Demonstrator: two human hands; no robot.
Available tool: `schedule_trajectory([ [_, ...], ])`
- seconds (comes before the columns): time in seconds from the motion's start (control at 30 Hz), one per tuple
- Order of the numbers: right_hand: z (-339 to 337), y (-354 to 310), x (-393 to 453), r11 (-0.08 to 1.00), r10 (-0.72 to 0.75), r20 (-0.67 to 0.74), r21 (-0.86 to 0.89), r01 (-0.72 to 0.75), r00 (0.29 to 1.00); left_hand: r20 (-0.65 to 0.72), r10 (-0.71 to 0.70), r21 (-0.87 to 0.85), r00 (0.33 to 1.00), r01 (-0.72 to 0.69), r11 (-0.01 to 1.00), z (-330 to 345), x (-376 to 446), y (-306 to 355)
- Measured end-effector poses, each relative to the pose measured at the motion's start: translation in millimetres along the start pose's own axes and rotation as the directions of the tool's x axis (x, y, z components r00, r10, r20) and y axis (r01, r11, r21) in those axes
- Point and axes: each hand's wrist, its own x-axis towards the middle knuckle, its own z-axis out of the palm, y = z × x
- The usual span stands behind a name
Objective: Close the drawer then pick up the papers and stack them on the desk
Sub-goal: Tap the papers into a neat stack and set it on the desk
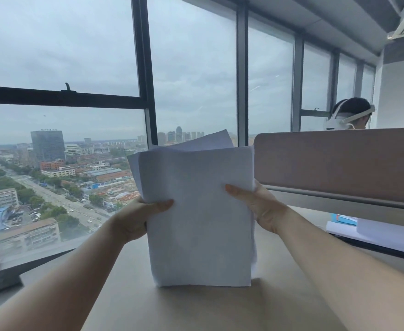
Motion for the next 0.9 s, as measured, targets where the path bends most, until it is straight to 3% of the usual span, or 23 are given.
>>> schedule_trajectory([
  [0.07, -5.1, 0.9, 0.9, 0.999, -0.003, 0.034, -0.049, 0.005, 0.999, 0.018, -0.007, 0.000, 1.000, 0.007, 1.000, 2.2, -1.8, 1.1],
  [0.27, -13.5, 8.9, -4.5, 0.984, 0.173, 0.166, -0.066, -0.164, 0.971, -0.027, 0.031, -0.005, 0.999, -0.031, 1.000, 5.4, 0.6, 0.9],
  [0.4, -6.6, 10.9, -5.8, 0.985, 0.170, -0.034, -0.030, -0.171, 0.985, -0.139, 0.152, 0.007, 0.979, -0.153, 0.988, 6.9, 2.2, -1.3],
  [0.53, 1.1, 9.2, -7.8, 0.996, 0.089, -0.180, -0.007, -0.092, 0.980, -0.345, 0.254, 0.091, 0.904, -0.237, 0.967, 2.4, 5.3, -4.9],
  [0.67, 20.0, 4.2, -4.7, 0.999, -0.035, -0.258, -0.019, 0.031, 0.965, -0.379, 0.355, 0.202, 0.854, -0.298, 0.933, 17.3, 9.8, -1.1],
  [0.9, 32.9, -25.5, 13.8, 0.988, -0.154, -0.355, -0.060, 0.142, 0.922, -0.437, 0.450, 0.155, 0.779, -0.428, 0.891, 34.5, 18.3, 31.1],
])
